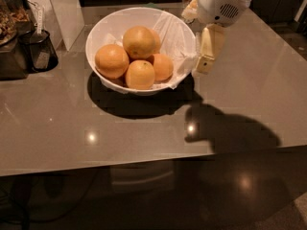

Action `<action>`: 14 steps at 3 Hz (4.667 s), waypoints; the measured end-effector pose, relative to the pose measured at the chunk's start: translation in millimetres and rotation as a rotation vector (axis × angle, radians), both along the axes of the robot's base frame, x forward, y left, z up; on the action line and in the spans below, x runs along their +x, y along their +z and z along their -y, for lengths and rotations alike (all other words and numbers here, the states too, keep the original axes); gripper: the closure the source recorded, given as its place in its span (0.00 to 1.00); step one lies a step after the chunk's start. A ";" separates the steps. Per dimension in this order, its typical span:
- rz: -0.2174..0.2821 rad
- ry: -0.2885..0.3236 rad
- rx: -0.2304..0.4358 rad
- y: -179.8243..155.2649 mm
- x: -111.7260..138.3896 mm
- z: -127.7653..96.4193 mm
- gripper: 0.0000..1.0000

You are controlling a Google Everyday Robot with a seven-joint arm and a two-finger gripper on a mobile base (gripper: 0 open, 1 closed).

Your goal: Pick orange from white bowl

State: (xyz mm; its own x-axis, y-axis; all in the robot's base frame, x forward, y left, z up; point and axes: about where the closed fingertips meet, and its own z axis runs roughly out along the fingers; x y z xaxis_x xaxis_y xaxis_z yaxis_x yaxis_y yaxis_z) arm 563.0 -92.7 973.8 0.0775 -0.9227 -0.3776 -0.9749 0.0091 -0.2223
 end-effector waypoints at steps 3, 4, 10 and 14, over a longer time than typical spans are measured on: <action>0.020 0.062 0.097 -1.9 49.7 -32.6 0.00; -0.007 0.088 0.116 -10.4 60.9 -44.0 0.16; -0.059 0.184 0.176 -27.0 90.7 -106.0 0.22; -0.125 0.235 0.186 -42.2 85.7 -132.9 0.27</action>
Offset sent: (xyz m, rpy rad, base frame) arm 0.0553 0.0297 0.0064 0.1106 -0.0380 0.0652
